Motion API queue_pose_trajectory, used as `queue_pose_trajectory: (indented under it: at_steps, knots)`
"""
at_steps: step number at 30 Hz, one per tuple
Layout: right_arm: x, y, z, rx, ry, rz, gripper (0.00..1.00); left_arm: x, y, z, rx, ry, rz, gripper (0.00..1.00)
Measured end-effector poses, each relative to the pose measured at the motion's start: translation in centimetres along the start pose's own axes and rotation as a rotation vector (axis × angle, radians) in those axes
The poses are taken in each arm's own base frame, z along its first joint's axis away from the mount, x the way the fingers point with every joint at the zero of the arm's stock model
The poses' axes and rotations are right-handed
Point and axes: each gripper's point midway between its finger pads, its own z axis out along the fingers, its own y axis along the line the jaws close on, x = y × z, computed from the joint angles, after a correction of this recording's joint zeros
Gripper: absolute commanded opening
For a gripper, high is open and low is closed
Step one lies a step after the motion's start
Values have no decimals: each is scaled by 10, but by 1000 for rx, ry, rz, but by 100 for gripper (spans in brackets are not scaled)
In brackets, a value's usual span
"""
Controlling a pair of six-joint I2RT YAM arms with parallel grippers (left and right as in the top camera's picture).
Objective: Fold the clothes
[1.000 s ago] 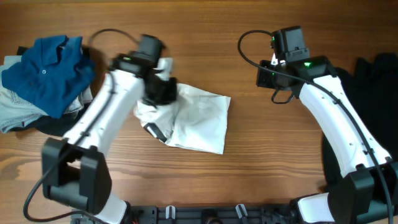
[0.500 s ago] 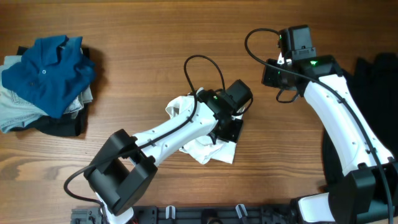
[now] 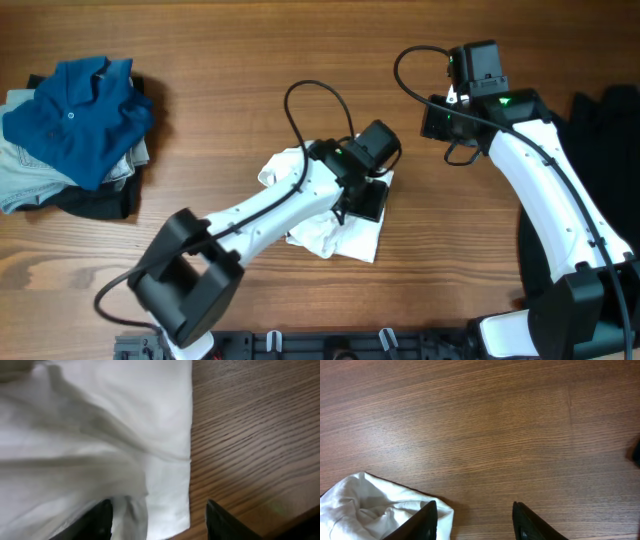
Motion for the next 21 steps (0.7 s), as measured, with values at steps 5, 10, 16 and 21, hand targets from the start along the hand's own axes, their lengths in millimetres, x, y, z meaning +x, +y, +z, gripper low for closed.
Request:
queue_pose_trajectory:
  at_steps: [5,10,16,21]
  knots:
    - [0,0,0,0,-1,4,50,-14,12,-54,29,-105,-33,64]
    - [0,0,0,0,1,8,50,-16,58,-92,-88,-164,-112,63]
    - [0,0,0,0,2,8,50,-21,128,-73,-135,-115,-288,62]
    - [1,0,0,1,4,11,50,-17,158,-42,-89,-33,-339,66]
